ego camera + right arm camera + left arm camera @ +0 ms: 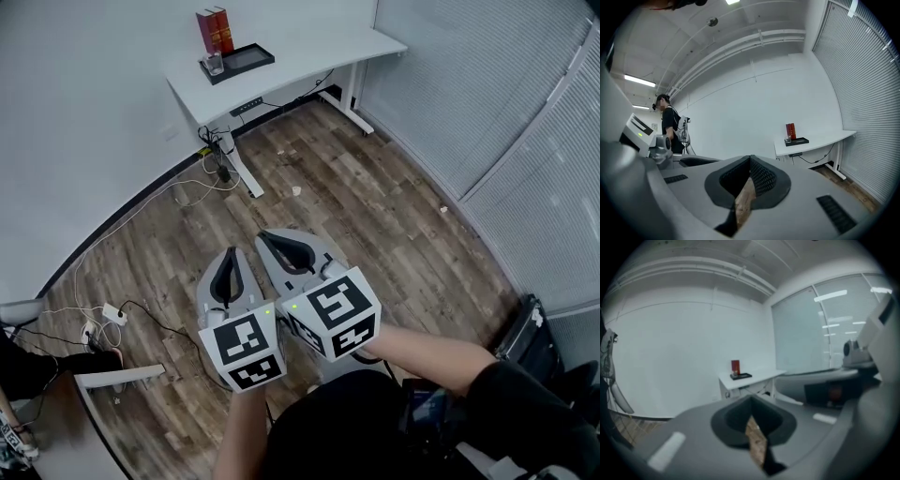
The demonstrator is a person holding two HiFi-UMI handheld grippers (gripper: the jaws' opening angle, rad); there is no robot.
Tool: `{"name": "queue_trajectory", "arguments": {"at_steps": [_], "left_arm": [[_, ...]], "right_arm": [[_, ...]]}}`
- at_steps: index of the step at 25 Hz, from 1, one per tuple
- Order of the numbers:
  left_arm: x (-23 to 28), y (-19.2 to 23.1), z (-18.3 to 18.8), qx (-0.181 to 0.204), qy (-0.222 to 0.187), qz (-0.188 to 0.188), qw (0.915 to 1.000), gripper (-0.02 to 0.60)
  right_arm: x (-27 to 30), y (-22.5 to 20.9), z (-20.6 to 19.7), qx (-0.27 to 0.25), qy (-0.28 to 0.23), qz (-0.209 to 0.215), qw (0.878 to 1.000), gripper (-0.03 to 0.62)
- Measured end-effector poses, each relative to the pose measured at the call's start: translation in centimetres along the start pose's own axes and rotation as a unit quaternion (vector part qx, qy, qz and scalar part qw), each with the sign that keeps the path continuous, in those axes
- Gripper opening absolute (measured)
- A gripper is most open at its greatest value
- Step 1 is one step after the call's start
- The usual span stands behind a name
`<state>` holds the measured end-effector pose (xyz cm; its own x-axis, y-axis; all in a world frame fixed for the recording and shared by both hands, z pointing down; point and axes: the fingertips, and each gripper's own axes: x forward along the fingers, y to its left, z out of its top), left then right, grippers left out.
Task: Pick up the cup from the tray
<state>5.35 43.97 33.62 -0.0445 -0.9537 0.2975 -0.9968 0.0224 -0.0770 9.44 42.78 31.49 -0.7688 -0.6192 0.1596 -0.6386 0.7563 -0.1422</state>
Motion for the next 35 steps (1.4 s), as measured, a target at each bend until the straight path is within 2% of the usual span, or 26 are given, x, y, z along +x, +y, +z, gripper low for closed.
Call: {"name": "queue_trajectory", "arguments": {"at_steps": [9,16,24,35], "left_arm": [[4.6,1.4,1.5,-0.004,0.011,0.013,0.9998,0.003],[8.7,2.1,3.5,0.003,0.014,0.029,0.9995,0.003],[14.3,2.3,4.8,-0.007,0.026,0.043,0.9987,0.003],[20.7,2.7,7.6,0.003,0.023,0.073,0.9971,0.003]], "right_arm": [[4.2,-2.7,1.5,0.004,0.006,0.016,1.000,0.012],[7.7,-5.7,3.0,0.011,0.008,0.031,0.999,0.012],[11.8,-9.8,4.2,0.020,0.010,0.057,0.998,0.012],[16.2,-14.8,6.8,0.020,-0.008,0.081,0.996,0.012]]}}
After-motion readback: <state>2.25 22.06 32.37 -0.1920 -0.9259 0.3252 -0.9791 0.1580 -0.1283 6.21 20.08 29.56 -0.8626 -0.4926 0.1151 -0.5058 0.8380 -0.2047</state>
